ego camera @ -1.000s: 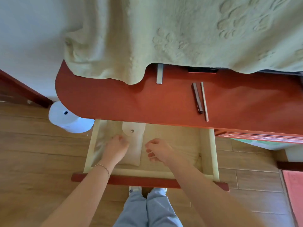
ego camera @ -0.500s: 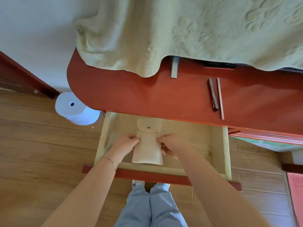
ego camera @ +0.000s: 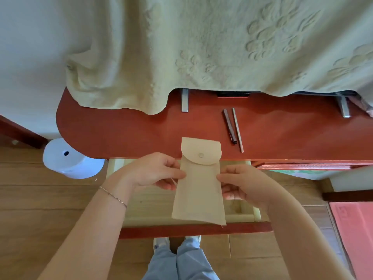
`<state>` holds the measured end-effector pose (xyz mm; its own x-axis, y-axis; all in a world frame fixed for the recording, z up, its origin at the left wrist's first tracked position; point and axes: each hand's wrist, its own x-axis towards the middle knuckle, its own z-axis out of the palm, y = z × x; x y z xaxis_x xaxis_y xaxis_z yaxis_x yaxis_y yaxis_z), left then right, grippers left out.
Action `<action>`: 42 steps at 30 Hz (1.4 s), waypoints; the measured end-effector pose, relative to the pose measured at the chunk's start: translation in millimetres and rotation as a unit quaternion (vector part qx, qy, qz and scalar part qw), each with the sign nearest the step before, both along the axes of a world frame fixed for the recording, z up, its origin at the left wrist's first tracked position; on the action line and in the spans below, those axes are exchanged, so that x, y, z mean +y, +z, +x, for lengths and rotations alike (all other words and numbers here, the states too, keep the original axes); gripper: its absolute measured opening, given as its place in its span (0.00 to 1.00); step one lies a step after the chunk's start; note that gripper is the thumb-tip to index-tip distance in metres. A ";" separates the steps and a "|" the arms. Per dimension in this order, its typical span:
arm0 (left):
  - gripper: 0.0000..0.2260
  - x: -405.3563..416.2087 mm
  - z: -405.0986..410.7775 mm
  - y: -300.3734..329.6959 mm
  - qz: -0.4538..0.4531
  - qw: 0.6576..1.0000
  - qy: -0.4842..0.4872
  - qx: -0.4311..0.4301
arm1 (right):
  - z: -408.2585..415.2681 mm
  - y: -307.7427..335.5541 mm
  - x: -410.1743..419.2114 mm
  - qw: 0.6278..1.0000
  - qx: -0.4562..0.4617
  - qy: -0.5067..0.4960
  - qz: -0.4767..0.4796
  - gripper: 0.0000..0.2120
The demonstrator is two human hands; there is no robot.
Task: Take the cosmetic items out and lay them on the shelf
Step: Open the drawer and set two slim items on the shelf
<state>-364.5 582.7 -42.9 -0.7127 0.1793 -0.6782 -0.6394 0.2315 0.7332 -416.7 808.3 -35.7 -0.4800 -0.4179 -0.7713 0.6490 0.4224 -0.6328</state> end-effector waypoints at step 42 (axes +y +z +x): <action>0.49 10.2 107.8 -124.7 -0.457 0.712 -0.387 0.366 | 72.7 -112.2 14.4 0.601 0.557 0.525 0.232 0.51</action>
